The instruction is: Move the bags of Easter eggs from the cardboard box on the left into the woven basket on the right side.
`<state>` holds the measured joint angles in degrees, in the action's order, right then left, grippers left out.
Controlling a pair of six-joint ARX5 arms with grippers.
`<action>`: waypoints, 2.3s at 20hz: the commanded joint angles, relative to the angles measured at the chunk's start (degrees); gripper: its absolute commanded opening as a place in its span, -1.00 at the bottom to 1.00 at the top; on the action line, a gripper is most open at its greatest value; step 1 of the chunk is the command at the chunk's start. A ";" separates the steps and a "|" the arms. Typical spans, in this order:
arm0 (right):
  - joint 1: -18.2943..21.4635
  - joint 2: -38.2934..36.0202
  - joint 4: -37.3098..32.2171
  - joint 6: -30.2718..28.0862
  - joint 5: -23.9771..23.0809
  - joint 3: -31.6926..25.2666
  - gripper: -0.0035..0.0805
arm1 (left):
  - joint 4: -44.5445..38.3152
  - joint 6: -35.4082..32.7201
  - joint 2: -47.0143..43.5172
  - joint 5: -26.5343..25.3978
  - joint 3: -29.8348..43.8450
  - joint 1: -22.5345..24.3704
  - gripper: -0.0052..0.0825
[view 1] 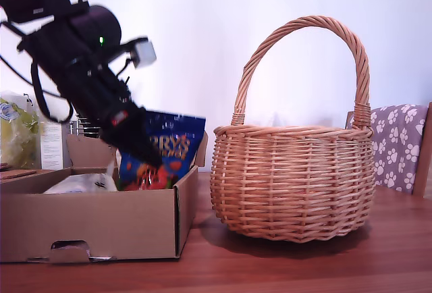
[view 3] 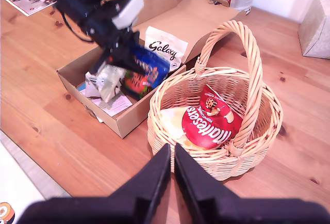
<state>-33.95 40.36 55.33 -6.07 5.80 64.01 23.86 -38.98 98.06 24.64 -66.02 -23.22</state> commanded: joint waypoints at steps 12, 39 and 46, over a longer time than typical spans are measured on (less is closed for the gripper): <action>-0.15 -0.02 -2.16 0.02 0.11 0.22 -0.95 | -3.32 13.81 -14.71 18.43 -1.64 -8.09 -0.88; -0.15 -0.02 -2.32 0.07 0.20 0.22 -0.95 | -49.07 -6.05 14.47 -14.67 -1.64 -20.39 -0.48; -0.15 -0.02 -2.34 0.07 0.17 0.22 -0.95 | -35.30 -6.05 10.67 -13.55 -1.73 -22.99 0.33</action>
<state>-33.95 40.36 53.56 -6.07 5.80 64.01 -12.88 -45.06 110.04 10.46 -68.79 -45.12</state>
